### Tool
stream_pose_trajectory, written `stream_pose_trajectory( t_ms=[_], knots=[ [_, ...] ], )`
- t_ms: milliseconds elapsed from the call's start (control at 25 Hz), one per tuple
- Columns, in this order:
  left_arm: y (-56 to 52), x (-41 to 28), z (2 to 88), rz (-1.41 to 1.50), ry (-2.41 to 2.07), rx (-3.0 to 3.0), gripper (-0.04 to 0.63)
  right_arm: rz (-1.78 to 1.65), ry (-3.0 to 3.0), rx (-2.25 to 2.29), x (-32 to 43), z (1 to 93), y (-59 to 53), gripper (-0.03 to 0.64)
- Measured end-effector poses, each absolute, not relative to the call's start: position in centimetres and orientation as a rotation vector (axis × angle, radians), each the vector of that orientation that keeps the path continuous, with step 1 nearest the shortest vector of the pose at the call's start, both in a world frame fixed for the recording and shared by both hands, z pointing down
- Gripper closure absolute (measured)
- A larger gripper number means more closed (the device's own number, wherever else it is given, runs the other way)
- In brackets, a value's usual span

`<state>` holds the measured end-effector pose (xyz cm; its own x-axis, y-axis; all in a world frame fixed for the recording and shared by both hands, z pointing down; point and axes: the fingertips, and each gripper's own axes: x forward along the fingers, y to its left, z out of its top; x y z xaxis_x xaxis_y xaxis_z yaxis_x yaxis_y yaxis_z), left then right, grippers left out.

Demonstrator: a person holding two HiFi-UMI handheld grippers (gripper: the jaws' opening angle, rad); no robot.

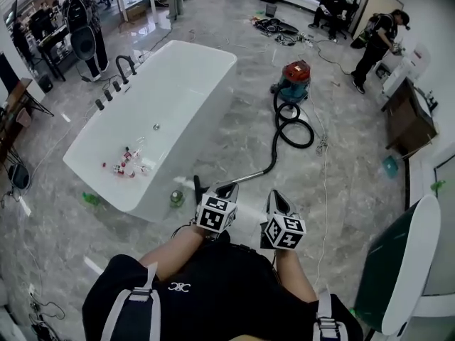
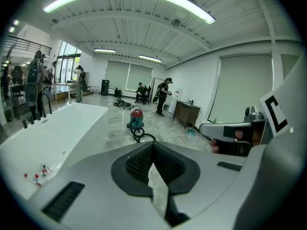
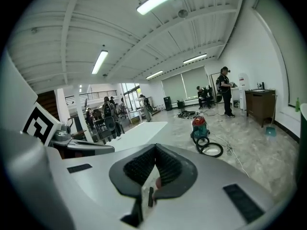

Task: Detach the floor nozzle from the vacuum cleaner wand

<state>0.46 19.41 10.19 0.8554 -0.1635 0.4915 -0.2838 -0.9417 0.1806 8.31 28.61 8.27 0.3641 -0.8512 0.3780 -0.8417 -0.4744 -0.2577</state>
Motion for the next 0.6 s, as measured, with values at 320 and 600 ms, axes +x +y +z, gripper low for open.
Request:
stream_pose_trajectory(
  t_ms=[320,600],
  knots=[
    [6.5,7.6,9.8,0.675,-0.366,2.728,0.597,-0.730,1.639,-2.563,15.7,7.1,16.0,0.611],
    [0.0,9.8,14.0,0.755,-0.358,2.557,0.597,-0.845,1.713,-2.533,18.1,10.1,9.3,0.611]
  ],
)
